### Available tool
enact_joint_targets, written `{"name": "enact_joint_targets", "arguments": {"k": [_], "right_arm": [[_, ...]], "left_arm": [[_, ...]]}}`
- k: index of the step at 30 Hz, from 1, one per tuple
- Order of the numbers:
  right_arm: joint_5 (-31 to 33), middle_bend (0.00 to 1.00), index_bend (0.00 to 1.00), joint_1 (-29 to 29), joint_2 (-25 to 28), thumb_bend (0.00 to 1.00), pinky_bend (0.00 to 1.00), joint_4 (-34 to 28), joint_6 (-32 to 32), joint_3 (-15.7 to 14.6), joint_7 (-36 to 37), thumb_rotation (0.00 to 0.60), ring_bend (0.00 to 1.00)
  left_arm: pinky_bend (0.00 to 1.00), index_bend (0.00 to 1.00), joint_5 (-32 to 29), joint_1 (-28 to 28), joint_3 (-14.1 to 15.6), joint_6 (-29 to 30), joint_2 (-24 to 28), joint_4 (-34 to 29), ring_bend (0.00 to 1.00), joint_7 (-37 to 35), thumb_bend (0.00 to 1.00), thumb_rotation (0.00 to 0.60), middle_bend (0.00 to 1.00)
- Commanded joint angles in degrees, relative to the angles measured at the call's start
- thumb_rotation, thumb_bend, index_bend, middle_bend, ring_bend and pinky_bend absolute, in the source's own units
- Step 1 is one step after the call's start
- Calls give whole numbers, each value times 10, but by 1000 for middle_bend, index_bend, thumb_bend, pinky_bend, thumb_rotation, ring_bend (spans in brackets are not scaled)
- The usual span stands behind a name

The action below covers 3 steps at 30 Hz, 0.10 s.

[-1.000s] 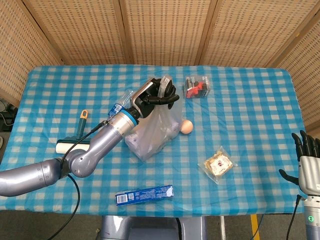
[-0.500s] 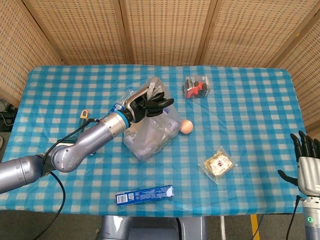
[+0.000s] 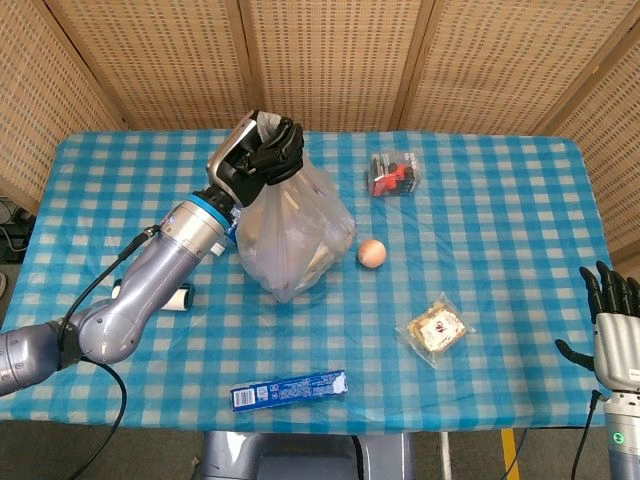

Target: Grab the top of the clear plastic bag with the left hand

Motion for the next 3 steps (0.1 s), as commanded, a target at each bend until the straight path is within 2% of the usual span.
{"name": "enact_joint_targets", "arguments": {"k": [1,3], "right_arm": [[1,0,0,0,-1,0,0,0,0,0,-2,600,0],[1,0,0,0,-1,0,0,0,1,0,-3,600,0]], "left_arm": [[1000,1000,-19,2,-12,0,21,-15,978,14,1000,600,1000],[1000,1000,-28,1,-15,1,29,-20,978,21,1000,600,1000]]}}
